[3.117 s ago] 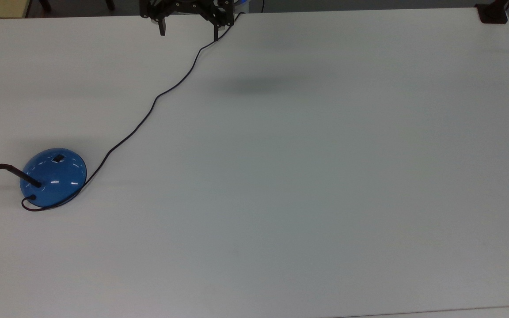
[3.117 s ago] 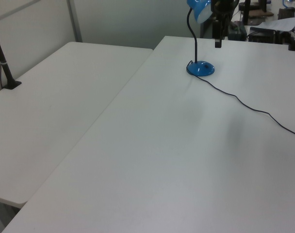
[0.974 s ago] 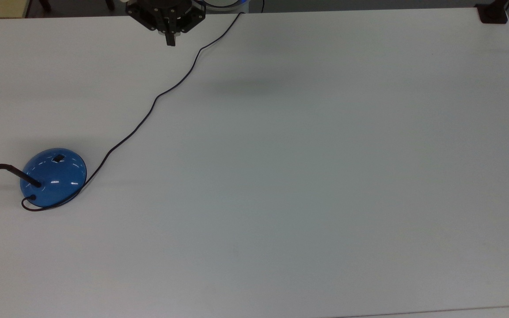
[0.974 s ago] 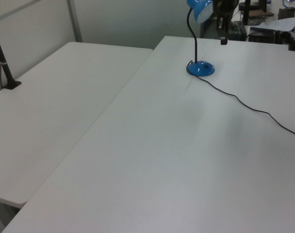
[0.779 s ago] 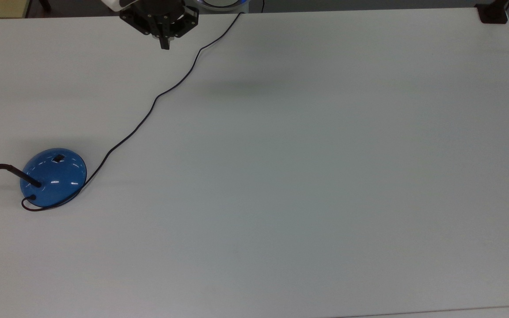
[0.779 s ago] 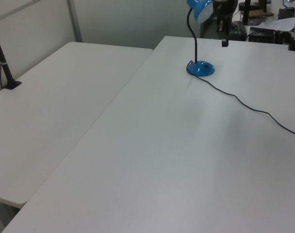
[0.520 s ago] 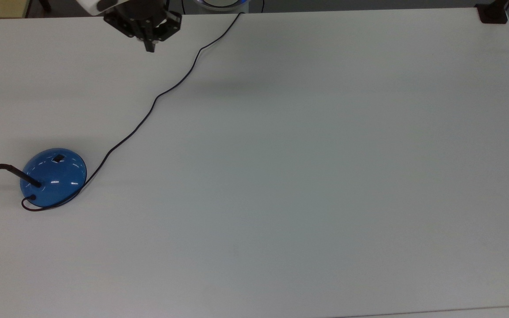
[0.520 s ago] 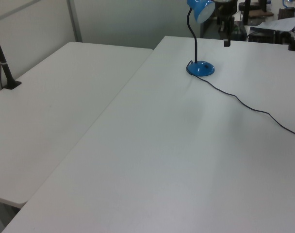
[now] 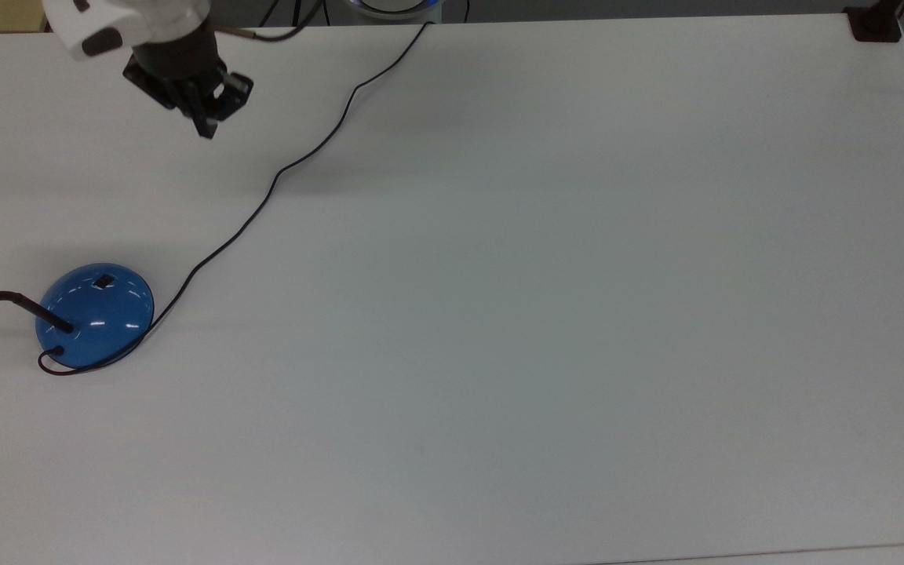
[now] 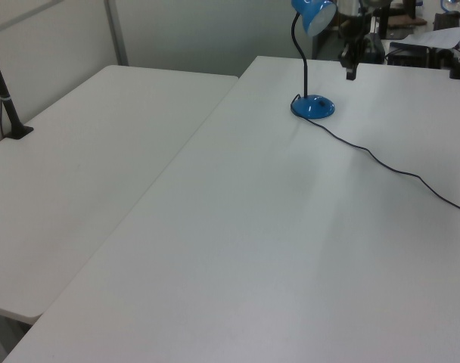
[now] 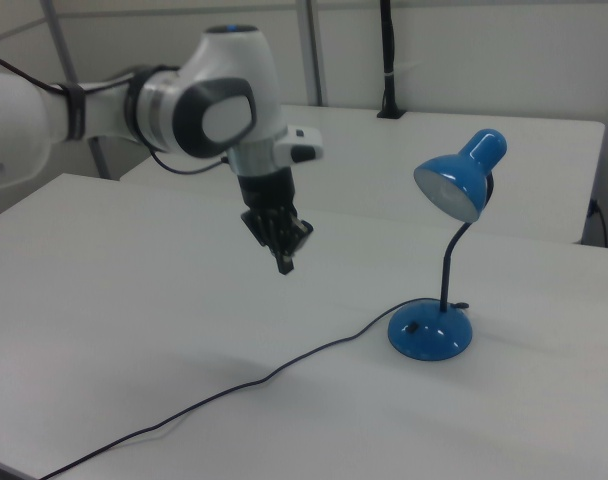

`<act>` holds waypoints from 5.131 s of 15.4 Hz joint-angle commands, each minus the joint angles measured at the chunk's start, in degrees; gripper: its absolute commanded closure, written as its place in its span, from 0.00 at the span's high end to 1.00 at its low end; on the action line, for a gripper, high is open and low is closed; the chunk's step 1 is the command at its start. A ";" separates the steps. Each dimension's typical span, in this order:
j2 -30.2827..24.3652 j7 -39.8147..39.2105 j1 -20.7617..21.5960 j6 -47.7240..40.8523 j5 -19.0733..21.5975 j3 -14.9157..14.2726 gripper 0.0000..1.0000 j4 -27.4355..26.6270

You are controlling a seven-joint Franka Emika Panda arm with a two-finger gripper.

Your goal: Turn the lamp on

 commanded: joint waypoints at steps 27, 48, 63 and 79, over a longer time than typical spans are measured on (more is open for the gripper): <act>19.47 4.25 -5.45 42.33 0.18 -4.69 0.00 -0.24; 23.86 3.11 -5.72 46.20 0.18 -5.13 0.00 2.66; 8.76 1.44 -1.60 19.86 0.00 -0.56 0.00 0.20; -5.14 0.91 17.49 -10.41 -0.26 -1.53 0.53 3.36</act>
